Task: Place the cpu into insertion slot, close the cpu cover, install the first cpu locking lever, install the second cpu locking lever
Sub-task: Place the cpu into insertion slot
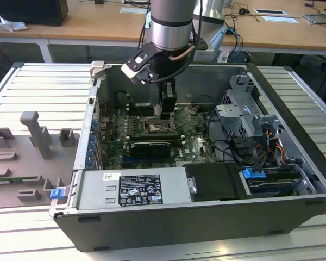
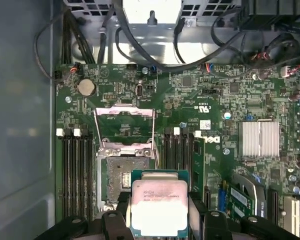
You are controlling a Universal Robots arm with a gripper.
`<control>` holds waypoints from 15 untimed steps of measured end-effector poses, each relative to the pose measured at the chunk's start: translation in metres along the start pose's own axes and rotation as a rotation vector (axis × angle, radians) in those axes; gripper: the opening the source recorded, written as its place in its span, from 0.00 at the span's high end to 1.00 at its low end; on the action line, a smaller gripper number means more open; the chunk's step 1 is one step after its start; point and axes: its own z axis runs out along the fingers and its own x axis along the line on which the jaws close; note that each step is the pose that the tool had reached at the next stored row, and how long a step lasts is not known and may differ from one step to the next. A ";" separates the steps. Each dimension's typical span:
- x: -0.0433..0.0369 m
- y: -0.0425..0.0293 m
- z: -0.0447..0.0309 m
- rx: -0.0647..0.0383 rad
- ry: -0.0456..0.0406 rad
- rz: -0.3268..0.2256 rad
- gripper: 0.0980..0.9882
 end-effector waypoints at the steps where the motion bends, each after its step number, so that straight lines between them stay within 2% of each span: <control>1: -0.0001 -0.0001 0.0026 0.000 -0.0001 -0.004 0.50; 5: -0.0002 -0.0001 0.0111 0.000 0.0015 -0.026 0.50; 6: -0.0002 -0.0001 0.0120 0.000 0.0047 -0.026 0.50; 7: -0.0002 -0.0001 0.0129 0.000 0.0157 -0.027 0.50; 8: -0.0001 -0.0002 0.0138 0.000 0.0232 -0.026 0.50; 9: 0.0000 -0.0002 0.0150 0.000 0.0258 -0.026 0.50; 11: 0.0005 -0.0003 0.0190 0.000 0.0258 -0.026 0.50; 12: 0.0046 -0.0003 0.0260 0.000 0.0255 -0.026 0.50; 15: 0.0122 -0.0005 0.0317 0.000 0.0258 -0.026 0.50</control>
